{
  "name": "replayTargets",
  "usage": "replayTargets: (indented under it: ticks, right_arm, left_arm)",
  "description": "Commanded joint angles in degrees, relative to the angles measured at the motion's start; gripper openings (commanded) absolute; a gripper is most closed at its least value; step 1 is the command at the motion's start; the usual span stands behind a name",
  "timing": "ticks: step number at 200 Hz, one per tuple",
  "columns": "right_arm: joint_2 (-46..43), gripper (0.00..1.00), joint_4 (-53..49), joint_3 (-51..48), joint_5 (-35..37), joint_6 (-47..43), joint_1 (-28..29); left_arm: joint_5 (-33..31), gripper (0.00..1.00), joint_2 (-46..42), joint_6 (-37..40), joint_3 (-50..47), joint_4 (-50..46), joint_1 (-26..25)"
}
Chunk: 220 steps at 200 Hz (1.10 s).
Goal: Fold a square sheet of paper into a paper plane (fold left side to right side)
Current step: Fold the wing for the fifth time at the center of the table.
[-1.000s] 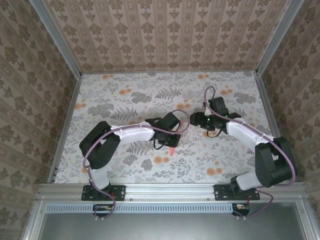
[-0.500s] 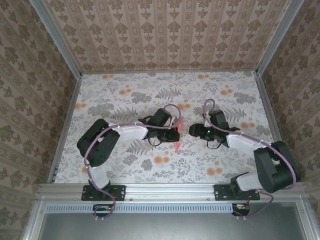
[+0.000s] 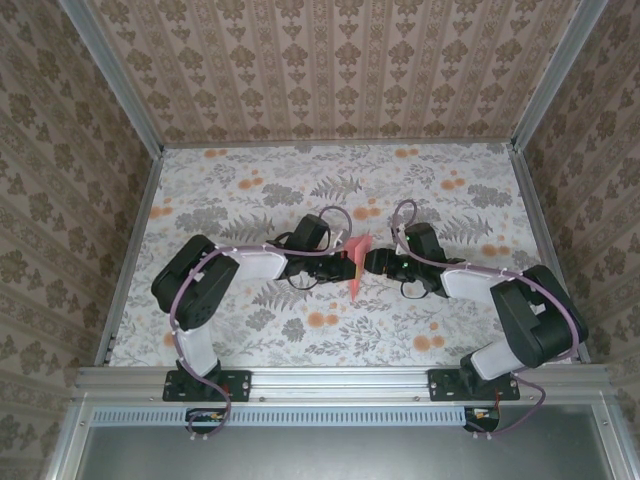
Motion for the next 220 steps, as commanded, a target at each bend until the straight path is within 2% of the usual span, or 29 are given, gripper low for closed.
replayTargets:
  ticks: [1,79,129,220]
  right_arm:
    - [1.2,0.61,4.5,-0.6,-0.7,2.4,0.3]
    - [7.0,0.56,9.6,0.4,-0.7,9.6,0.4]
    - [8.4,0.54,9.2,1.5,0.2,10.5,0.9]
    - [12.0,0.48,8.6,5.0,1.0,12.4,1.6]
  left_arm:
    - [3.4,0.00,1.3,-1.2,-1.2,4.2,0.8]
    - [5.8,0.00,3.0,-2.8,-3.8,10.1,2.4]
    - [6.9,0.00,4.5,-5.1,-5.2,15.3,2.8]
    - [7.0,0.00,5.1,-5.7,-6.3,16.9,3.5]
